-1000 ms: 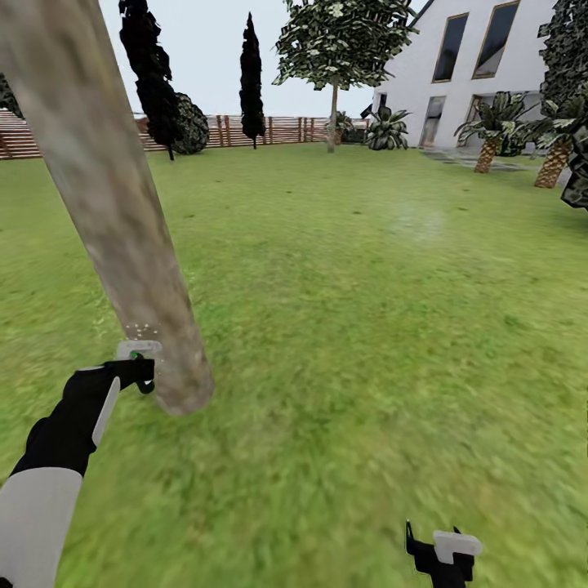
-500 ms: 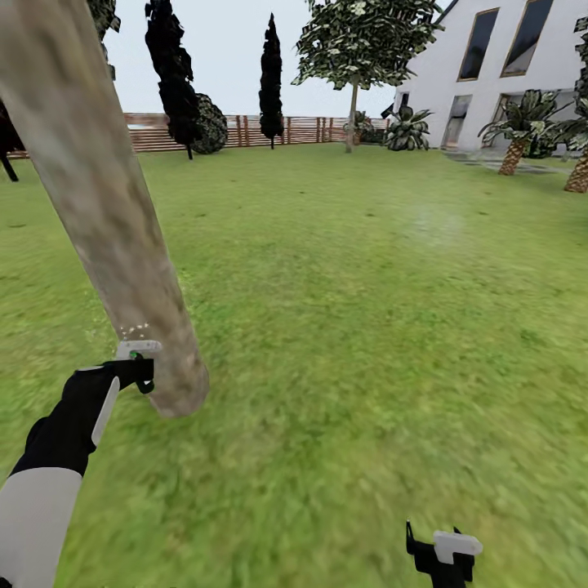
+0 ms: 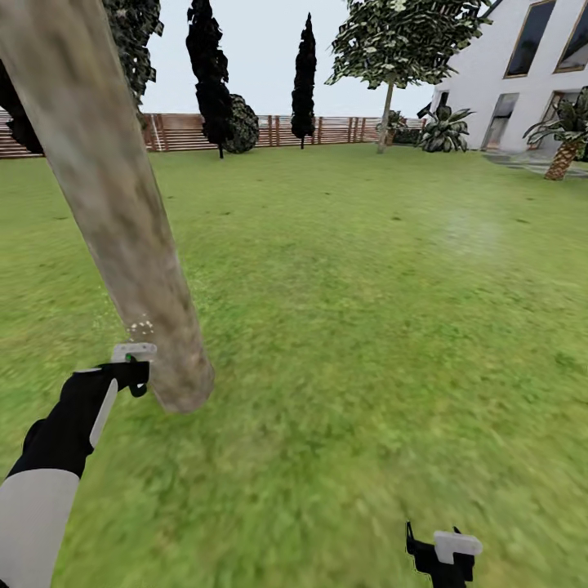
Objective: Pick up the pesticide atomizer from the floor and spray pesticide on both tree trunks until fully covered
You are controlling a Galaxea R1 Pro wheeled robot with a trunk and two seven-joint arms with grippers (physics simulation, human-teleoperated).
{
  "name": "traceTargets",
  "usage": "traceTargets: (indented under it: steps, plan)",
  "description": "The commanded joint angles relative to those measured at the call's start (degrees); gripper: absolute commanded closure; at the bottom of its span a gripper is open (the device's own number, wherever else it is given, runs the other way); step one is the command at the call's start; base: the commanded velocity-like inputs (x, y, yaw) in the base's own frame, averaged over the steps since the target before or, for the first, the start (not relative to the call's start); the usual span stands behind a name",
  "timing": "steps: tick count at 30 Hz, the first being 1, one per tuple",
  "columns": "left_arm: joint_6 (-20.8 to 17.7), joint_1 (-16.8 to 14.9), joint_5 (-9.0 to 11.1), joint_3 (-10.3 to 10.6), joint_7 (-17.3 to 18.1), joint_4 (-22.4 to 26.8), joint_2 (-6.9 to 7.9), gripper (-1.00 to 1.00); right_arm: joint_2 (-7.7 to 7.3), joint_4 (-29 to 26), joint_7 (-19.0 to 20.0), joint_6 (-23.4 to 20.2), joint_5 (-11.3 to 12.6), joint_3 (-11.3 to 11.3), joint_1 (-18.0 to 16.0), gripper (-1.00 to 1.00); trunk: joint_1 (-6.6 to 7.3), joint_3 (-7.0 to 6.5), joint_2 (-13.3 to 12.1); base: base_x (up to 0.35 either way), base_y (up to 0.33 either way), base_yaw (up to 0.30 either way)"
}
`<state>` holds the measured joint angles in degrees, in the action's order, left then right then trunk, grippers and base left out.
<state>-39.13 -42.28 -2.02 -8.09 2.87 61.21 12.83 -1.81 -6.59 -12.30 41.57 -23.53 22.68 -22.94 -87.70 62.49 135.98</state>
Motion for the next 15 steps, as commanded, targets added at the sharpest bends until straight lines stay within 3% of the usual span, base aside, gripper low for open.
traceTargets:
  steps: [1, 4, 7, 8, 12, 15]
  plan:
    - [0.01, 0.0, 0.02, 0.0, -0.04, -0.16, 0.0, 1.0, 0.03, 0.0, 0.0, 0.0, -0.02, 0.0, 0.0, -1.0, 0.0, 0.0, 0.0, 0.108, -0.259, 0.001]
    - [0.67, 0.09, 0.1, -0.56, -0.14, -3.27, 0.23, 1.0, 0.04, 0.0, 0.0, 0.0, 0.05, 0.04, -0.01, -1.0, 0.0, 0.0, 0.0, 0.114, -0.259, 0.0]
    - [0.95, 0.15, -0.03, -5.08, 0.09, -4.84, 0.72, 1.0, 0.05, 0.0, 0.0, 0.0, 0.06, 0.03, -0.01, -1.0, 0.0, 0.0, 0.0, 0.118, -0.259, 0.002]
    - [0.97, 0.21, -0.07, -5.47, 0.12, -4.93, 0.64, 1.0, 0.05, 0.0, 0.0, 0.0, 0.06, 0.01, -0.01, -1.0, 0.0, 0.0, 0.0, 0.037, -0.267, 0.145]
    - [1.03, 0.59, 0.04, -4.79, 0.01, -5.45, -0.15, 1.0, 0.05, 0.0, 0.0, 0.0, 0.06, 0.0, 0.0, -1.0, 0.0, 0.0, 0.0, 0.007, -0.271, 0.252]
    - [1.74, 0.66, -0.09, -4.85, 0.0, -7.35, 0.58, 1.0, 0.05, 0.0, 0.0, 0.0, 0.06, 0.0, 0.0, -1.0, 0.0, 0.0, 0.0, 0.0, -0.272, 0.17]
